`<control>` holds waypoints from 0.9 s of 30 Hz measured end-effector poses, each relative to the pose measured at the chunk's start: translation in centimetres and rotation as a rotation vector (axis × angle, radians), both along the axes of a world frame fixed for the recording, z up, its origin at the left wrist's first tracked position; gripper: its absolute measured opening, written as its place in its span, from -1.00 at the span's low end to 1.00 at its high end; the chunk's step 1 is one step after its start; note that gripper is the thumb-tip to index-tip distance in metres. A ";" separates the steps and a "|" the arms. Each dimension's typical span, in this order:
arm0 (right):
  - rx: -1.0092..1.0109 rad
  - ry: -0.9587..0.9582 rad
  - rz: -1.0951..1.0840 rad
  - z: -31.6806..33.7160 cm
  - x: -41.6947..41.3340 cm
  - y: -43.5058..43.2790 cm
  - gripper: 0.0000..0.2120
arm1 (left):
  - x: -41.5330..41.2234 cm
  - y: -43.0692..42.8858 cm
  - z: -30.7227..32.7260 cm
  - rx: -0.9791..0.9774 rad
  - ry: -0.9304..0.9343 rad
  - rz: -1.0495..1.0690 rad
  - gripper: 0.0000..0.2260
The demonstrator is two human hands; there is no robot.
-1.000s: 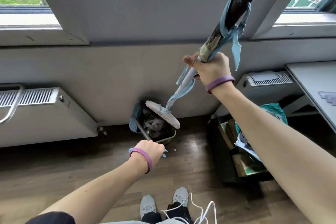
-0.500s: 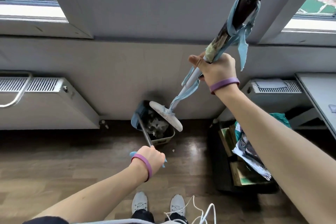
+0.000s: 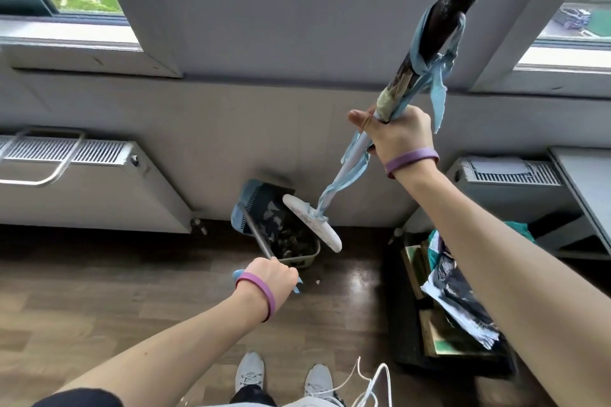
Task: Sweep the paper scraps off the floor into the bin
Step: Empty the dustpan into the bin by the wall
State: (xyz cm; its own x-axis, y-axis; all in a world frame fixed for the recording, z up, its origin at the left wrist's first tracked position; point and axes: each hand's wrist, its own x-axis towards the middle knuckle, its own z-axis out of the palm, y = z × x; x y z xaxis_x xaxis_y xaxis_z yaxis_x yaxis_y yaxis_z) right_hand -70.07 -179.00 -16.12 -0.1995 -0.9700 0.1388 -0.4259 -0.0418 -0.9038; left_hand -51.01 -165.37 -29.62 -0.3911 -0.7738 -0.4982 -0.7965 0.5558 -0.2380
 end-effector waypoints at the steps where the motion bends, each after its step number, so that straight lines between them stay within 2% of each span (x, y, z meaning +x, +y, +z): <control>1: 0.005 -0.003 -0.002 0.0 -0.3 0.1 -0.63 | -0.3 0.1 -0.2 -0.001 -0.001 -0.005 -0.75; 8: 0.027 -0.006 0.000 -1.0 -1.4 0.9 -0.66 | -0.2 -0.6 -2.4 0.070 -0.042 -0.063 -0.76; 14: 0.011 0.028 0.010 -1.2 -1.5 1.2 -0.78 | -0.5 0.8 -2.7 0.082 -0.043 -0.080 -0.76; 27: 0.043 0.028 0.006 -2.3 -1.1 1.3 -0.75 | 0.6 -0.1 -2.6 0.086 -0.040 -0.101 -0.77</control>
State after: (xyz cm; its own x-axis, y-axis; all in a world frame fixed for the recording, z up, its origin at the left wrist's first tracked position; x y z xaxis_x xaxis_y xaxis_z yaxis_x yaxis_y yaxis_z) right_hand -71.12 -177.74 -18.41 -0.1905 -0.9764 0.1021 -0.4511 -0.0053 -0.8924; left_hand -50.38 -165.43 -32.23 -0.4435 -0.6852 -0.5778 -0.7265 0.6524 -0.2160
